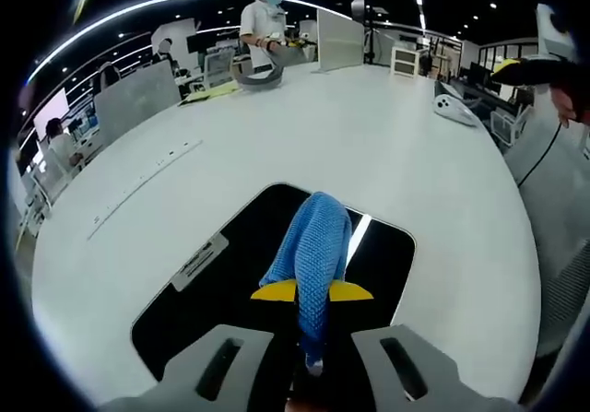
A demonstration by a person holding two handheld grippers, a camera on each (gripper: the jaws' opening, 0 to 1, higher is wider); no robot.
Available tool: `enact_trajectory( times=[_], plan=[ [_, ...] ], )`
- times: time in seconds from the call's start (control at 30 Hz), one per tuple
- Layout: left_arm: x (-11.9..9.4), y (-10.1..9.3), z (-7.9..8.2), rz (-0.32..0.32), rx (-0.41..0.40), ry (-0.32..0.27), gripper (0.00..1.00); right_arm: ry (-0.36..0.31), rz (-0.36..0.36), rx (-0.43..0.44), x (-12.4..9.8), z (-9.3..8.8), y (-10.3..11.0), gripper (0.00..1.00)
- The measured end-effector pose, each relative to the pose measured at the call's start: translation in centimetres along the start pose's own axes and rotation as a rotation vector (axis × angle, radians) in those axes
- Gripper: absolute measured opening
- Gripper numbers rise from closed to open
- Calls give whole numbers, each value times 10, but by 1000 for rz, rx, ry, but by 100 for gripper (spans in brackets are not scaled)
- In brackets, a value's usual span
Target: Wipe the mirror surface with the cleaning cloth until all visible marks leave the cleaned area.
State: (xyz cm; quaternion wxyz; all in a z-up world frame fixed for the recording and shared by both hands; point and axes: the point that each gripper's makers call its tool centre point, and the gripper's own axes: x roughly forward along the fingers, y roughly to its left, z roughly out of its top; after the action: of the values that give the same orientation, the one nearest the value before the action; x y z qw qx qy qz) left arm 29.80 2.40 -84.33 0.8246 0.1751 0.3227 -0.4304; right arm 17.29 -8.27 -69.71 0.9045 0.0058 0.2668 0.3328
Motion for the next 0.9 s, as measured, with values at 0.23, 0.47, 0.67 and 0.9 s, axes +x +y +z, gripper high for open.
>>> enact_trajectory(
  times=[0.23, 0.47, 0.67, 0.9],
  plan=[
    [-6, -8, -4, 5, -4, 2, 7, -12, -10, -2, -4, 1, 2, 94],
    [-11, -17, -11, 7, 28, 7, 6, -22, -16, 4, -8, -1, 3, 94],
    [-16, -23, -15, 10, 22, 3, 6, -25, -17, -1, -10, -2, 6, 94],
    [-21, -31, -18, 20, 9, 1, 6, -21, -10, -7, -11, -3, 8, 94]
  ],
)
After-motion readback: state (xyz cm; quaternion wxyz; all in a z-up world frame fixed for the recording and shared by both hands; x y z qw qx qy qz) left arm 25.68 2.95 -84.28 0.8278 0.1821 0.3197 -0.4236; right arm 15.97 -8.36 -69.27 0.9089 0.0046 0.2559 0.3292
